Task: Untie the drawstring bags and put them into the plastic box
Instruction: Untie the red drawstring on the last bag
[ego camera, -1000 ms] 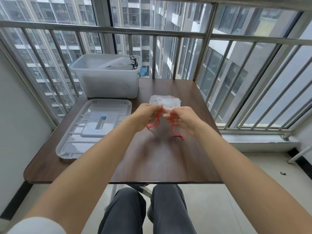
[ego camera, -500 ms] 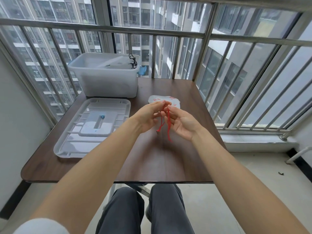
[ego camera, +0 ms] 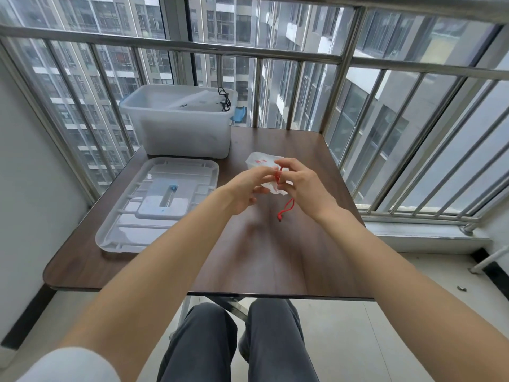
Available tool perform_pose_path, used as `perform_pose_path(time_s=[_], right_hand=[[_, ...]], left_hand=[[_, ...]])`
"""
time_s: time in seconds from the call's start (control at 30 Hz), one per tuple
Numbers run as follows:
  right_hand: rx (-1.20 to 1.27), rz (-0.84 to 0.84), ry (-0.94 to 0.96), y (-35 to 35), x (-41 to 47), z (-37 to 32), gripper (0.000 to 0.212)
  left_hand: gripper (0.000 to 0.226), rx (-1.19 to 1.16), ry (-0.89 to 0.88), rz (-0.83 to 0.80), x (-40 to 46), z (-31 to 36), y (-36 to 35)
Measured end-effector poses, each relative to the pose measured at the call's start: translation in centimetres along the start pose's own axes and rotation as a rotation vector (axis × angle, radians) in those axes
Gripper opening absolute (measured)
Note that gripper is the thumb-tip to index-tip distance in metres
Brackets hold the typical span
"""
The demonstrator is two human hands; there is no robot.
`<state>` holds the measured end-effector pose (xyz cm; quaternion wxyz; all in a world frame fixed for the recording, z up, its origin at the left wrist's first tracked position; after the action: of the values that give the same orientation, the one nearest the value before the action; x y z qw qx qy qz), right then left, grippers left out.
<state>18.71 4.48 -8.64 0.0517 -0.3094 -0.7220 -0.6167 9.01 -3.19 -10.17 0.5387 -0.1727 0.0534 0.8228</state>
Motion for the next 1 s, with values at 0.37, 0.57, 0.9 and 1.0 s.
perform_pose_path(time_s=[0.37,0.57,0.9,1.0], right_hand=[[0.081,-0.073,-0.090,-1.9,1.0,1.0,0.005],[0.038,-0.089,-0.193,-1.9,1.1,0.6,0.010],[0.039,-0.038,-0.359,-2.7,1.1,1.6,0.012],[0.079,-0.067,-0.420,-3.0,1.3,1.4,0.013]], left_hand=[[0.033,0.567,-0.431,0.209,-0.5,2.7,0.5],[0.031,1.353,-0.544,0.402,-0.7,2.6,0.5],[0.031,0.598,-0.593,0.234,-0.9,2.2,2.5],[0.032,0.119,-0.515,0.178,-1.0,1.3,2.8]])
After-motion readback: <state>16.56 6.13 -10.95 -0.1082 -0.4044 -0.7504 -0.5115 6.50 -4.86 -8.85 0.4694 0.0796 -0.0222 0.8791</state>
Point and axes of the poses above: each hand's wrist, its own x-axis towards the middle knuckle, its own y-axis out of the back of the hand, z = x × y, the point moved 4 cm from there along x, towards the middle knuckle, and after that the axes turned 9 degrees about -x, right-handed, at the moved point
